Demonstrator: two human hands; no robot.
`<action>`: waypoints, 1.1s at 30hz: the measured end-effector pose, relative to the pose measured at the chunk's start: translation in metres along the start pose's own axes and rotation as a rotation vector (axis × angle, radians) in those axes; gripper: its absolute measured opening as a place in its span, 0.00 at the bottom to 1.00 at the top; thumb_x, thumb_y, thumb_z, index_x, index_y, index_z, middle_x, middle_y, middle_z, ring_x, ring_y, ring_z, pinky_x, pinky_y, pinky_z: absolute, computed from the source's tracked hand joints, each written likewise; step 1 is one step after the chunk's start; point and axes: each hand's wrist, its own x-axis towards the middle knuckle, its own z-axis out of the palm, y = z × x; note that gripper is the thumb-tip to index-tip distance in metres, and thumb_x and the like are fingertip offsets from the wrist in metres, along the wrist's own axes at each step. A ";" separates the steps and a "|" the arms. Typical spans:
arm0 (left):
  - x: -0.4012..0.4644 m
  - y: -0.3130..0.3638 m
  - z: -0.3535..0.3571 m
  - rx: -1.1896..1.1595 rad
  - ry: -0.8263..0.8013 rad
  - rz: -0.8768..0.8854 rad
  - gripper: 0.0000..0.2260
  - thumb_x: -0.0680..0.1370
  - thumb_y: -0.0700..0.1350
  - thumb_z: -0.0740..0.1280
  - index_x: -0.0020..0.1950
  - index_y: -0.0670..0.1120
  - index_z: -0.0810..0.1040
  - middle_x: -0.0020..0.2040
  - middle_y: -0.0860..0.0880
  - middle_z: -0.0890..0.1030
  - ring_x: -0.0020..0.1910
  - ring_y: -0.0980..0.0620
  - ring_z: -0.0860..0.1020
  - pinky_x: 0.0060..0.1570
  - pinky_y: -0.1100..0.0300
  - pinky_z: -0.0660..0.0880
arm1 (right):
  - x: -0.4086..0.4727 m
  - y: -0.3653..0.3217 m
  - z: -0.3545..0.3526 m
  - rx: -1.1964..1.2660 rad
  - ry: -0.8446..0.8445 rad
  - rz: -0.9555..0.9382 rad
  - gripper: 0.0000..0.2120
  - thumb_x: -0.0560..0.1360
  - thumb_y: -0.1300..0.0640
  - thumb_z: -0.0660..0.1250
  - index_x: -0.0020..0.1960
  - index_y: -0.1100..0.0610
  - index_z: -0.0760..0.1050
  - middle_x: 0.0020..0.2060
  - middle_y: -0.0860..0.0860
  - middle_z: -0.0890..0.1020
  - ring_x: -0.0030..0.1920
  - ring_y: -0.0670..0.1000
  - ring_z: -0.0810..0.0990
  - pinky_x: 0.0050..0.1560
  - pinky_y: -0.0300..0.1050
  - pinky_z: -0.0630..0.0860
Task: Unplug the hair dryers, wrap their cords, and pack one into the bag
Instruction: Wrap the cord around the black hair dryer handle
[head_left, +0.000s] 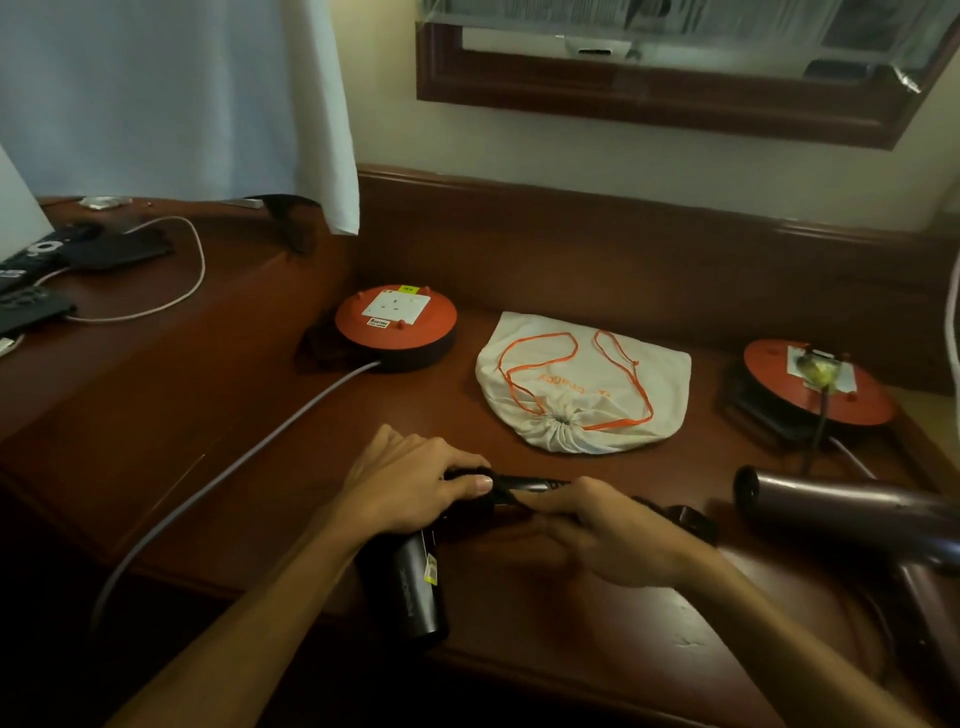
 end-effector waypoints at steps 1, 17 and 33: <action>0.002 0.001 0.003 0.023 -0.001 0.000 0.18 0.80 0.68 0.55 0.67 0.69 0.73 0.52 0.56 0.85 0.53 0.53 0.79 0.58 0.52 0.63 | -0.002 0.000 0.005 0.052 0.025 0.012 0.18 0.84 0.60 0.59 0.67 0.44 0.77 0.38 0.39 0.81 0.36 0.41 0.77 0.36 0.36 0.70; 0.025 0.022 -0.015 0.070 -0.384 -0.013 0.16 0.82 0.63 0.55 0.70 0.72 0.68 0.69 0.59 0.76 0.69 0.49 0.73 0.59 0.48 0.66 | -0.001 0.020 0.053 -0.188 0.169 -0.044 0.28 0.82 0.56 0.55 0.80 0.45 0.56 0.53 0.48 0.80 0.51 0.53 0.79 0.50 0.59 0.78; -0.018 -0.015 -0.020 -0.450 0.029 -0.089 0.23 0.65 0.75 0.69 0.57 0.70 0.79 0.53 0.68 0.81 0.55 0.65 0.78 0.60 0.52 0.73 | 0.032 0.014 0.032 -0.249 0.324 0.155 0.09 0.80 0.50 0.64 0.56 0.49 0.80 0.52 0.50 0.84 0.53 0.56 0.82 0.52 0.55 0.78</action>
